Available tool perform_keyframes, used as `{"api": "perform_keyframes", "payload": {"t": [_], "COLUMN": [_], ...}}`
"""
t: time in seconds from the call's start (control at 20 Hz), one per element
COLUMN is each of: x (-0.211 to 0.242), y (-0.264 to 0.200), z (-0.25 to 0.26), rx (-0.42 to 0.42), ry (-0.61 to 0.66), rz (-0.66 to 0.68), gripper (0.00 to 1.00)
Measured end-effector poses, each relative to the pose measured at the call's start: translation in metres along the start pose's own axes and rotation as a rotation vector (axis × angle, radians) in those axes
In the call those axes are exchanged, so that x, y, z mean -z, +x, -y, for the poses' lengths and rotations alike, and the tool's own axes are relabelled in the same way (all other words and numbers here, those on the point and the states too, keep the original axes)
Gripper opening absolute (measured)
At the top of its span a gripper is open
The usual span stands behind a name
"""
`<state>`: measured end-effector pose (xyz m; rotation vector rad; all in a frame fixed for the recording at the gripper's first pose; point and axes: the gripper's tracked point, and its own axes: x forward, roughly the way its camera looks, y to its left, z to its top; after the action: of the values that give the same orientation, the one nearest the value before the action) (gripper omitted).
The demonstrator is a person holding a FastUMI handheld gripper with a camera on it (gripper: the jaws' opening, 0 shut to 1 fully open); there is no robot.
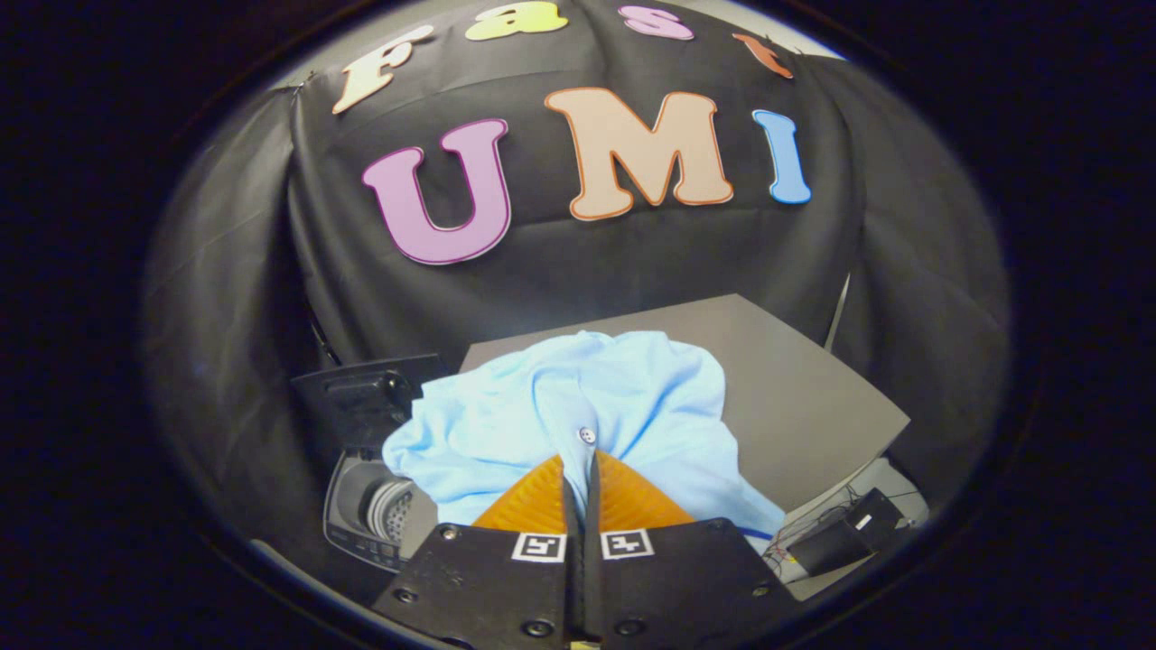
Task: Put the clothes into the washing machine and then close the washing machine lid.
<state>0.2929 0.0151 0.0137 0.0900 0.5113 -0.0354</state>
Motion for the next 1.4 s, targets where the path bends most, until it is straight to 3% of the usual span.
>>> {"api": "perform_keyframes", "payload": {"t": [0.35,0.75,1.15,1.4], "x": [-0.038,-0.033,0.055,0.120], "y": [0.002,0.020,0.080,0.125], "z": [-0.101,-0.233,-0.309,-0.316], "rx": [-0.128,-0.277,-0.345,-0.330], "ry": [-0.012,-0.065,-0.119,-0.103], "rz": [0.043,0.029,-0.090,-0.187], "gripper": [0.00,0.00,0.00,0.00]}}
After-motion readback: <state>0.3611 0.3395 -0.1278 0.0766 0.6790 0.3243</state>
